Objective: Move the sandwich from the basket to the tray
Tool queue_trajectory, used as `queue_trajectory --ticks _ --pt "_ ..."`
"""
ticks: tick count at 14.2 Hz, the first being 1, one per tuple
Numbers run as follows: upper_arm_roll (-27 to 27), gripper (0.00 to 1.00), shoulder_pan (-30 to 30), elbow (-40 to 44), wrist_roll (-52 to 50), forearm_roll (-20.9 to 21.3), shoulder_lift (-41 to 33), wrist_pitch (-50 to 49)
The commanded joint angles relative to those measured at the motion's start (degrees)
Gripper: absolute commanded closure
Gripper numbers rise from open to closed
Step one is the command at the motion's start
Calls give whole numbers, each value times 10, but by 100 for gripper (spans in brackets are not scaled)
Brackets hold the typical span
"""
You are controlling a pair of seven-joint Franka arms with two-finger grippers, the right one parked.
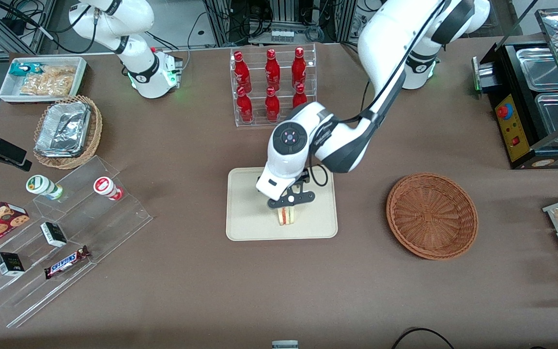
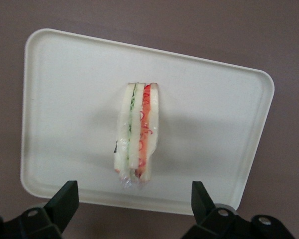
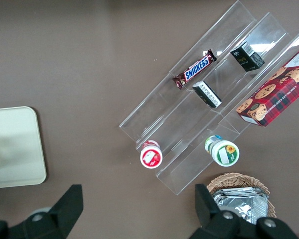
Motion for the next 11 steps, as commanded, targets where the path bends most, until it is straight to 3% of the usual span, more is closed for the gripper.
queue_trajectory --ticks 1,5,11 --pt "24 0 1 -16 45 29 -57 -83" --pt "70 0 6 -39 48 32 -72 -122" --pt "71 0 114 -139 204 11 -156 -122"
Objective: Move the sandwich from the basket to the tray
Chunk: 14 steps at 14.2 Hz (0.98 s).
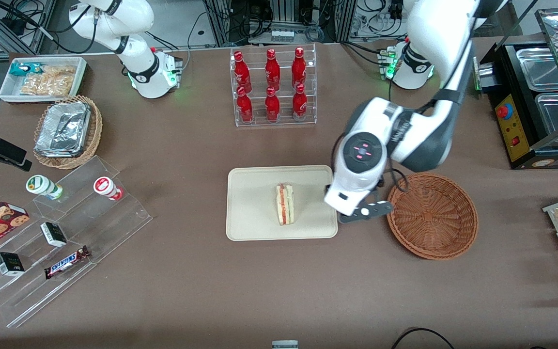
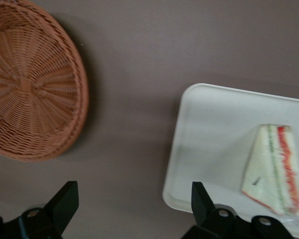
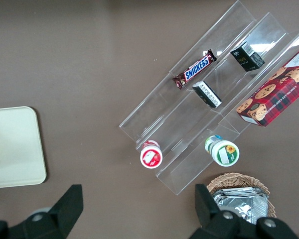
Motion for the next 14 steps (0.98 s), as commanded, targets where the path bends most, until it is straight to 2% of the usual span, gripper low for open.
queue_trajectory --ticks 1,4,7,14 --pt "-3 0 44 -94 75 -16 -84 2" --pt "-3 0 93 -147 181 -33 -139 -4" --pt "-2 0 121 -183 227 -34 -195 -18" --pt "-23 0 228 -188 367 -31 -288 -110"
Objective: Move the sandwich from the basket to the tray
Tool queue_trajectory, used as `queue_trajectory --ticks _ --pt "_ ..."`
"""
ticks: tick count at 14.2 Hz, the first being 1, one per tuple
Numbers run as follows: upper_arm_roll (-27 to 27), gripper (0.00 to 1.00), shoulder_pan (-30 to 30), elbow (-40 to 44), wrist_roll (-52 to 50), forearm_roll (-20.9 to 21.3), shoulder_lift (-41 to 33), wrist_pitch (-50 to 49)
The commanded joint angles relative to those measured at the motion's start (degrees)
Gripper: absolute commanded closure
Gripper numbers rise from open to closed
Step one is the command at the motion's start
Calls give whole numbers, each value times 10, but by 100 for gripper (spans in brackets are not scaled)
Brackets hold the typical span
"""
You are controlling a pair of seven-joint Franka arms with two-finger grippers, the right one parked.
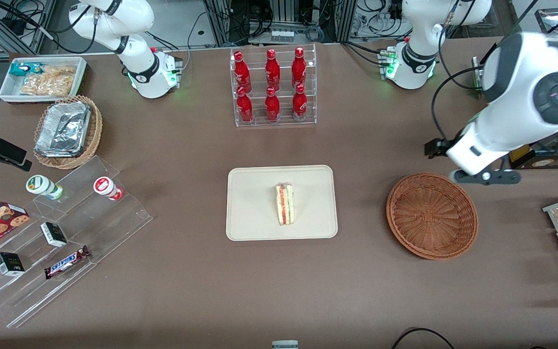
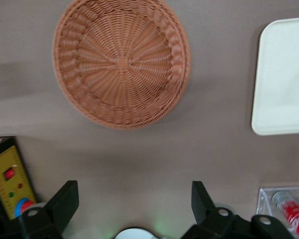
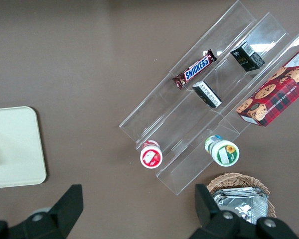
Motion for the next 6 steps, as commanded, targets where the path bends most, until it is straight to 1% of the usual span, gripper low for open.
queue_trajectory --ticks 1,4,6 --pt "-16 0 43 -21 50 -4 -47 -14" --pt "-15 0 65 -19 62 4 -75 -15" --pt "-13 0 72 -8 66 4 -78 -14"
